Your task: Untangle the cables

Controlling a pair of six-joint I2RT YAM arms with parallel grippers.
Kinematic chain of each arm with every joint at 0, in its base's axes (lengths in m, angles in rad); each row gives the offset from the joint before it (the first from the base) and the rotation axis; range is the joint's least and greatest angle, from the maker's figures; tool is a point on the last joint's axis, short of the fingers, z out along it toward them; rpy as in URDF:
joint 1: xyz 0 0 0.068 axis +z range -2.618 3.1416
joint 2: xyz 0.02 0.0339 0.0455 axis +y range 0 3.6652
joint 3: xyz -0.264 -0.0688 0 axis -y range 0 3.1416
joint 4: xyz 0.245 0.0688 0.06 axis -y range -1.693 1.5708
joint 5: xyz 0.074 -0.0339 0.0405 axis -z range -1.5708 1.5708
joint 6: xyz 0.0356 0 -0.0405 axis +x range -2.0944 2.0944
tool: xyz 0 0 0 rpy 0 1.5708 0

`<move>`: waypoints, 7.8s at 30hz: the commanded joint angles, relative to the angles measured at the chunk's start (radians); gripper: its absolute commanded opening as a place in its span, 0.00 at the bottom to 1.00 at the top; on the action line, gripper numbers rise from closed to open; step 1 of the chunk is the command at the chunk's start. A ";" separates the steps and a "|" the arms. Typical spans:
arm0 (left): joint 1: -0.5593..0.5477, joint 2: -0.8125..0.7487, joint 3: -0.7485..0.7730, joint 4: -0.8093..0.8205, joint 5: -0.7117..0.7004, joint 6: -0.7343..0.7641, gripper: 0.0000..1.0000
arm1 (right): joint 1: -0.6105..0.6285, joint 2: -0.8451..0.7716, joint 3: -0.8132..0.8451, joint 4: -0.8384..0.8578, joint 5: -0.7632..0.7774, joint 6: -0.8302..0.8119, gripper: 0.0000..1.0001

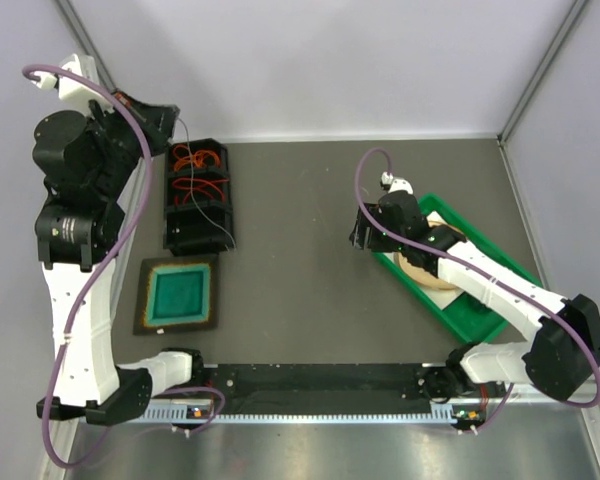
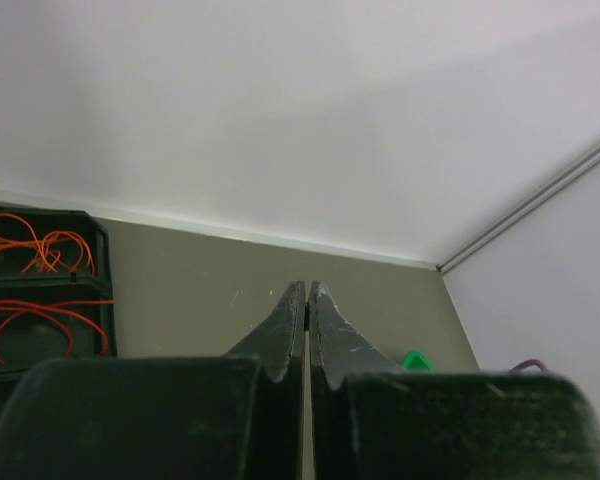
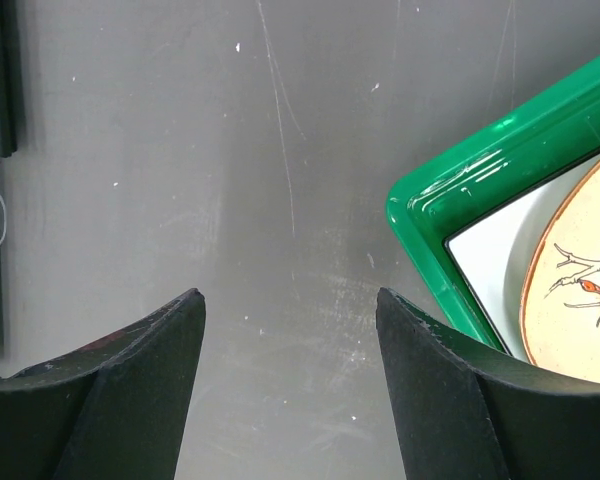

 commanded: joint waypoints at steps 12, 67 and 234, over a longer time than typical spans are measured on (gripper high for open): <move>-0.003 -0.123 -0.243 -0.095 0.026 -0.026 0.00 | -0.005 -0.039 -0.021 0.029 -0.026 0.007 0.69; -0.449 0.336 -0.959 0.049 -0.605 -0.320 0.95 | 0.020 -0.003 -0.028 0.037 -0.020 0.020 0.68; -0.035 0.134 -0.703 0.121 -0.407 0.071 0.99 | 0.020 0.016 0.100 -0.201 0.195 -0.057 0.77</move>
